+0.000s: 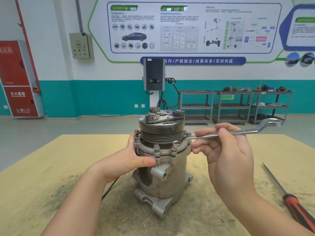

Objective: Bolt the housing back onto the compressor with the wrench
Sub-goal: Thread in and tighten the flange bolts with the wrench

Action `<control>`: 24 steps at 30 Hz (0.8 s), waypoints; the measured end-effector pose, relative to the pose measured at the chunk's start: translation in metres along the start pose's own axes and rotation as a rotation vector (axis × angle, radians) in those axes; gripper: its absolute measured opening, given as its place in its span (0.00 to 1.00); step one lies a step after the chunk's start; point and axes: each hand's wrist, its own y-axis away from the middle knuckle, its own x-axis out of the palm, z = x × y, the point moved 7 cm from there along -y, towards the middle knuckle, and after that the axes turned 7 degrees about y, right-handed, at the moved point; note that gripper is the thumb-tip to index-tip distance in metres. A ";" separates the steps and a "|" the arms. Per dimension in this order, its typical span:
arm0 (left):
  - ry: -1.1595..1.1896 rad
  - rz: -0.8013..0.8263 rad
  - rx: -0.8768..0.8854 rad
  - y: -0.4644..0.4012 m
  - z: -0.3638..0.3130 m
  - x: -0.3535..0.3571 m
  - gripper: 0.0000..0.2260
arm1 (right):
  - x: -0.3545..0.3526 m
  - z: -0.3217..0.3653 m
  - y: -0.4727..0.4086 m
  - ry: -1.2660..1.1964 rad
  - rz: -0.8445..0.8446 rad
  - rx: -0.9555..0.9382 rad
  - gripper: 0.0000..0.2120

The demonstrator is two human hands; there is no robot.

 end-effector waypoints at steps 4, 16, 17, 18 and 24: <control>0.011 -0.007 0.002 0.000 -0.001 0.001 0.67 | -0.005 -0.008 -0.013 -0.117 0.005 0.149 0.09; 0.021 0.000 0.001 0.000 -0.001 0.001 0.69 | 0.002 -0.019 -0.023 -0.167 0.157 0.309 0.08; 0.024 0.001 0.003 0.000 -0.001 0.001 0.69 | 0.002 -0.020 -0.024 -0.159 0.172 0.316 0.08; 0.028 0.002 0.005 0.000 -0.002 0.001 0.69 | 0.003 -0.019 -0.025 -0.149 0.180 0.318 0.08; 0.035 -0.001 0.006 0.000 -0.003 0.003 0.69 | 0.003 -0.031 -0.034 -0.138 0.178 0.407 0.07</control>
